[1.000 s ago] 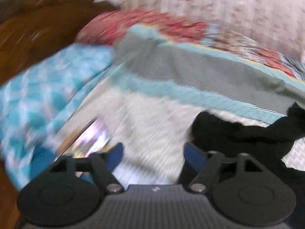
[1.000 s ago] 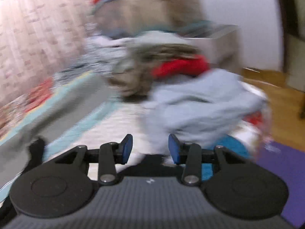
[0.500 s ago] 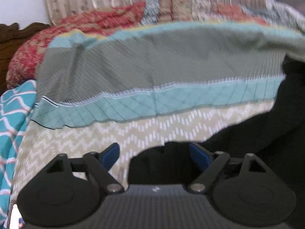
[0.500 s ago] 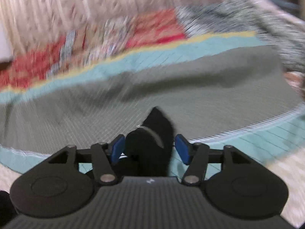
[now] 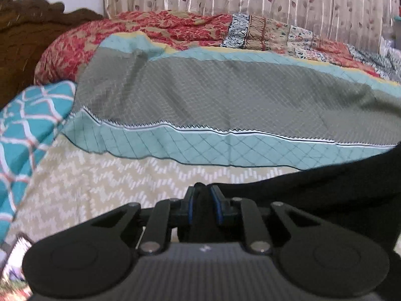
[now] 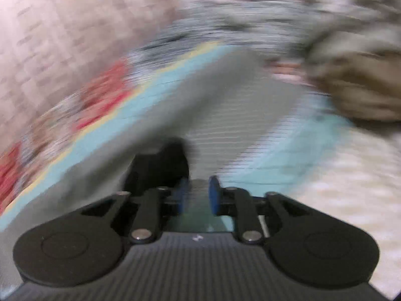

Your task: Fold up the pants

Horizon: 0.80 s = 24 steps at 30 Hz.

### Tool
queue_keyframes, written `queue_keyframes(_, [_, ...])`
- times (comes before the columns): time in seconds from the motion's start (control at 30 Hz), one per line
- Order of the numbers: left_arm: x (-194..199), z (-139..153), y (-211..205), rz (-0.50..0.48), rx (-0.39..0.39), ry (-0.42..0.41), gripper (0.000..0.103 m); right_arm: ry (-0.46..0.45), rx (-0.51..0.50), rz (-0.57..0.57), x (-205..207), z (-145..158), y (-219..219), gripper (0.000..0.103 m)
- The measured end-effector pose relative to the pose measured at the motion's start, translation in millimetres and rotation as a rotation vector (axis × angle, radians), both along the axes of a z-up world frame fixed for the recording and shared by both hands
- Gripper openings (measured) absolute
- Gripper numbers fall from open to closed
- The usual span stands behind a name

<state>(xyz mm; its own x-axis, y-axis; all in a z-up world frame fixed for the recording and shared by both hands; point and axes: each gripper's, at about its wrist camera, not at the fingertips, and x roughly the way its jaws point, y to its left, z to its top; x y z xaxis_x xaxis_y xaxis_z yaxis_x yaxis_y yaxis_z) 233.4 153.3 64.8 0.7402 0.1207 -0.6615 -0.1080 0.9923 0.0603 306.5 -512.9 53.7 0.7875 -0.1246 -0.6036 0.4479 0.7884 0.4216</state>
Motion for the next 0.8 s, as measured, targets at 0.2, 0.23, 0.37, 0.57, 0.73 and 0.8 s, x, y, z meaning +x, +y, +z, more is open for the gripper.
queue_keyframes(0.2, [-13.3, -4.9, -15.2, -0.007, 0.049, 0.008, 0.015, 0.063, -0.052, -0.137, -65.8, -9.7, -49.2, 0.048])
queue_keyframes(0.23, [-14.1, -4.5, -16.3, -0.005, 0.053, 0.006, 0.015, 0.059, -0.064, -0.116, -65.7, -7.3, -46.7, 0.048])
queue_keyframes(0.37, [-15.1, -1.1, -17.1, 0.015, 0.039, 0.008, 0.015, 0.045, -0.112, 0.063, -19.7, -0.5, -10.2, 0.051])
queue_keyframes(0.57, [-14.3, 4.8, -22.0, 0.022, 0.053, 0.004, 0.015, 0.121, -0.014, 0.219, 64.4, -16.2, 42.2, 0.062])
queue_keyframes(0.73, [-13.8, 6.5, -21.2, 0.026, 0.051, -0.005, 0.015, 0.3, -0.005, 0.167, 110.4, -47.8, 64.3, 0.054])
queue_keyframes(0.8, [-11.4, 5.1, -20.9, 0.022, 0.066, -0.006, 0.015, 0.302, -0.053, 0.123, 113.5, -46.4, 65.9, 0.008])
